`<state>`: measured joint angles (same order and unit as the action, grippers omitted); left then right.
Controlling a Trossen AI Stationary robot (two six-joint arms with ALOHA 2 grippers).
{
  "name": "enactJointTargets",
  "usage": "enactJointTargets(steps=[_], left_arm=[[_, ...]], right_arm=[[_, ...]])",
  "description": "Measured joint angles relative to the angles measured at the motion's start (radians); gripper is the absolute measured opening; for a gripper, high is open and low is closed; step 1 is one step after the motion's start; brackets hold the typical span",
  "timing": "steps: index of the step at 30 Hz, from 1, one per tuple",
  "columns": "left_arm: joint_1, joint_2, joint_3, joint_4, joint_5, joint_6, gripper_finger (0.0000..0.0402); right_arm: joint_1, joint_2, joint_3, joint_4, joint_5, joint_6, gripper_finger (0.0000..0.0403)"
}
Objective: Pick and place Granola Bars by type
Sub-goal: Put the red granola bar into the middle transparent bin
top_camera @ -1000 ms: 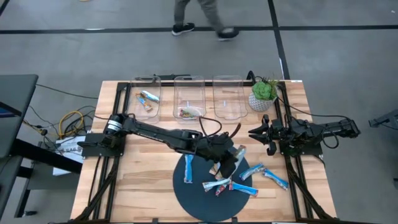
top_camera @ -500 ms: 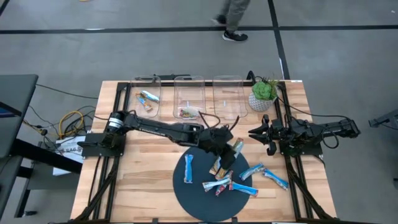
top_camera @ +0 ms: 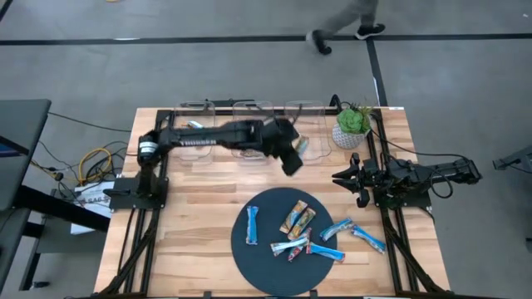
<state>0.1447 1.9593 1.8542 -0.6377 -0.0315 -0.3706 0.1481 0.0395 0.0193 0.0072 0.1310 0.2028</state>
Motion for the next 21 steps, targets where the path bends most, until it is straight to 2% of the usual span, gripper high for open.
enactJointTargets(steps=[10, 21], left_arm=[[0.175, -0.045, 0.000, -0.208, -0.059, 0.312, 0.0032], [0.284, -0.059, 0.000, -0.303, -0.134, 0.492, 0.0032]], right_arm=[[0.000, 0.000, 0.000, 0.000, 0.000, 0.000, 0.0077], [0.000, 0.000, 0.000, 0.000, 0.000, 0.000, 0.0077]])
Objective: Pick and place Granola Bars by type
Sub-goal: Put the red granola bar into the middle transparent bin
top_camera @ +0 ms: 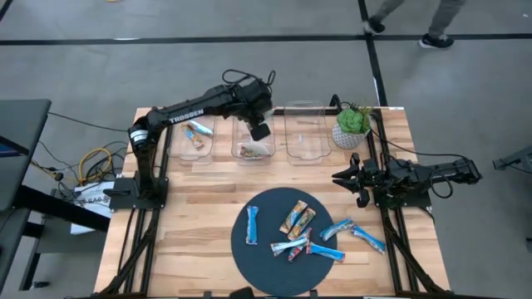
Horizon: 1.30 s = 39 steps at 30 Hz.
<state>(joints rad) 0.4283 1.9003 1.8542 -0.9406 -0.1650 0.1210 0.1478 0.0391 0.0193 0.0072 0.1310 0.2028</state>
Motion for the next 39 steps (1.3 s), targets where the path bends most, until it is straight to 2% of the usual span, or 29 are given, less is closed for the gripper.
enactJointTargets(steps=[6, 18, 29, 39], left_arm=[[0.016, 0.000, 0.000, -0.026, -0.006, 0.072, 0.0032], [0.030, 0.037, 0.000, -0.116, 0.024, 0.326, 0.0032], [0.032, 0.173, -0.001, -0.172, 0.028, 0.385, 0.0032], [0.033, 0.245, 0.000, -0.123, 0.038, 0.389, 0.0032]], right_arm=[[0.000, 0.000, 0.000, 0.000, 0.000, 0.000, 0.0077], [0.000, 0.000, 0.000, 0.000, 0.000, 0.000, 0.0077], [0.000, 0.000, 0.000, 0.000, 0.000, 0.000, 0.0077], [0.000, 0.000, 0.000, 0.000, 0.000, 0.000, 0.0077]])
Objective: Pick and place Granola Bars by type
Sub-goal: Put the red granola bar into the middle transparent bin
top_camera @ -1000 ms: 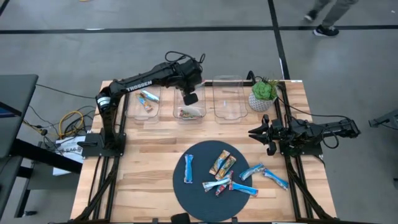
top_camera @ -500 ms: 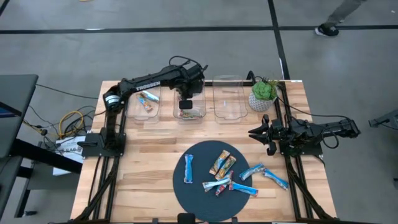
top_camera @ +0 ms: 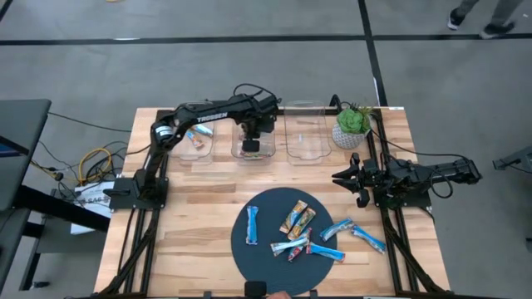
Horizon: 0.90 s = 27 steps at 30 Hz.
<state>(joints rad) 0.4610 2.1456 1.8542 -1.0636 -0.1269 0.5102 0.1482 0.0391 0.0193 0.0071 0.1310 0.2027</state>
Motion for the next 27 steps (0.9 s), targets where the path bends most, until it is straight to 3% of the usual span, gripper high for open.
enactJointTargets(steps=[27], left_arm=[[0.001, 0.050, -0.001, 0.030, 0.052, -0.009, 0.0032]], right_arm=[[0.000, 0.000, 0.000, 0.000, 0.000, 0.000, 0.0077]])
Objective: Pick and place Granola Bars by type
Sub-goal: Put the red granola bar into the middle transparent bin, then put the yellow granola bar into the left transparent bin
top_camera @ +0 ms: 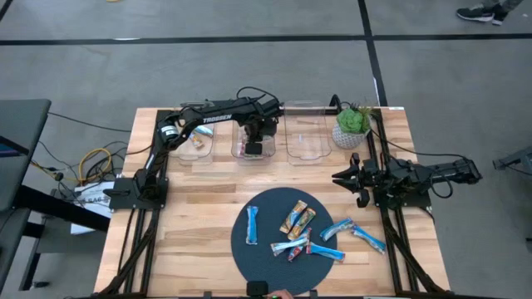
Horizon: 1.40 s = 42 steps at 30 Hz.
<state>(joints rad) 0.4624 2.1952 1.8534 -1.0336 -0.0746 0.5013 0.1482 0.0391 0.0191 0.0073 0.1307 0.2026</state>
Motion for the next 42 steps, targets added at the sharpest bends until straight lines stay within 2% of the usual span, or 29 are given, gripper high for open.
enactJointTargets(steps=[6, 15, 19, 23, 30, 42], left_arm=[[0.001, 0.000, 0.000, -0.004, 0.022, -0.016, 0.0045], [0.002, 0.000, 0.000, -0.007, 0.025, -0.011, 0.0115], [0.002, 0.000, 0.000, -0.007, -0.002, -0.011, 0.0131], [0.002, -0.006, 0.000, -0.007, -0.042, -0.011, 0.0132], [0.002, -0.047, 0.000, -0.006, -0.046, -0.011, 0.0130], [0.002, -0.186, 0.000, 0.060, -0.037, -0.069, 0.0129]], right_arm=[[0.000, 0.000, 0.000, 0.000, 0.000, 0.000, 0.0077], [0.000, 0.000, 0.000, 0.000, 0.000, 0.000, 0.0077], [0.000, 0.000, 0.000, 0.000, 0.000, 0.000, 0.0077], [0.000, 0.000, 0.000, 0.000, 0.000, 0.000, 0.0077], [0.000, 0.000, 0.000, 0.000, 0.000, 0.000, 0.0077], [0.000, 0.000, 0.000, 0.000, 0.000, 0.000, 0.0077]])
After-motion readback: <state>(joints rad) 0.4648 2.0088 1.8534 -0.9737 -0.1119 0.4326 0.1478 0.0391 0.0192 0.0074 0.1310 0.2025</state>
